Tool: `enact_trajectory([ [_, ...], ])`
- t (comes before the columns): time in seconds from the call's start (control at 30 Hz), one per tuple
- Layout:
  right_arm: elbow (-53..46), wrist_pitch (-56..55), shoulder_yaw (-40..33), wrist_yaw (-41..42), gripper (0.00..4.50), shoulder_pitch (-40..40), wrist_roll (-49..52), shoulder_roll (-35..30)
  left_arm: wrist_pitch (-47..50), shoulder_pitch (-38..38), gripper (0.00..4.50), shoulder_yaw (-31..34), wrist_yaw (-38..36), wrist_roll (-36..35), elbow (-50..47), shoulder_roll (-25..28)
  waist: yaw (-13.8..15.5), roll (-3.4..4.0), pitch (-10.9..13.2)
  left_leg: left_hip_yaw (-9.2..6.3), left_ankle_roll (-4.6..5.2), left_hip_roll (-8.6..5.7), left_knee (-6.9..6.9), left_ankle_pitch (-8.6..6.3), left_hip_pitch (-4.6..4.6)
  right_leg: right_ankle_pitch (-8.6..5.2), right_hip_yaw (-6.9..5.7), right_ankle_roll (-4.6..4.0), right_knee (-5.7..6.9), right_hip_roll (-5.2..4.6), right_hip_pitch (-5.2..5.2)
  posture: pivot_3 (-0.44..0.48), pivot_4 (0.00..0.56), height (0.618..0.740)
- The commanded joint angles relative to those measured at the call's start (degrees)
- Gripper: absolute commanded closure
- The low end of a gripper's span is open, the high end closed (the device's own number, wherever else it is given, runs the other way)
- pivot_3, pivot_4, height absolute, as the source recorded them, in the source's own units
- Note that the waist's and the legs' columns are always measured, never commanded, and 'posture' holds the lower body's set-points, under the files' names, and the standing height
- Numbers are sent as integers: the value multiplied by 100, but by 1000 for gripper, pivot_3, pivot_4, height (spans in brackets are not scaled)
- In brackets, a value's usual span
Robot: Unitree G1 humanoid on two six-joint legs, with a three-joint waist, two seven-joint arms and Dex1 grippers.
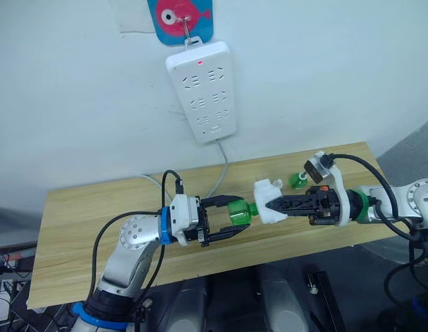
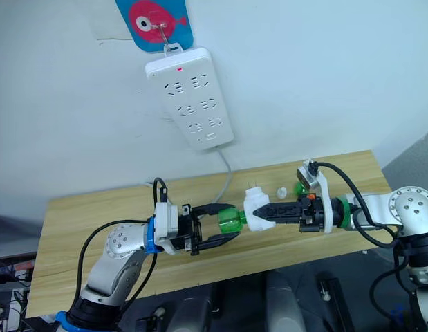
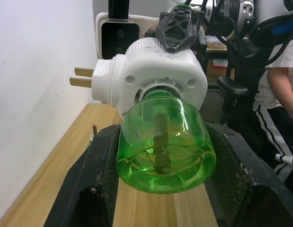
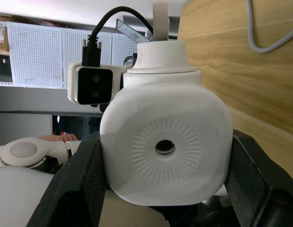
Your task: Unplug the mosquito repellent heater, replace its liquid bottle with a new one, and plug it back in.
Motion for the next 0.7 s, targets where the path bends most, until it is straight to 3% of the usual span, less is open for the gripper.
enact_trajectory([
  [0.03,-614,72,133,245,1545,-91,260,73,-13,-32,2241,-198,-30,-8,-103,-80,2,0,0,-1,0,0,0,0,0,0,0,0,0,0,0,-88,357,740],
  [0.4,-540,-46,134,180,1545,-169,260,330,4,81,2241,-351,-77,-78,-379,-138,3,-1,-5,1,0,-1,0,0,-1,0,0,0,-2,0,-1,-83,339,740],
  [0.53,-435,92,124,508,1545,-114,260,368,49,97,2241,-352,-75,-108,-464,-147,4,-1,-6,1,-1,-1,0,0,-2,1,-1,-1,1,0,-3,-77,326,740],
  [0.7,-532,-10,252,222,1545,-90,260,408,1,50,2241,-368,-101,-12,-380,-143,4,-1,-7,1,-1,-1,2,0,-1,2,-1,-2,2,0,-3,-75,329,740],
])
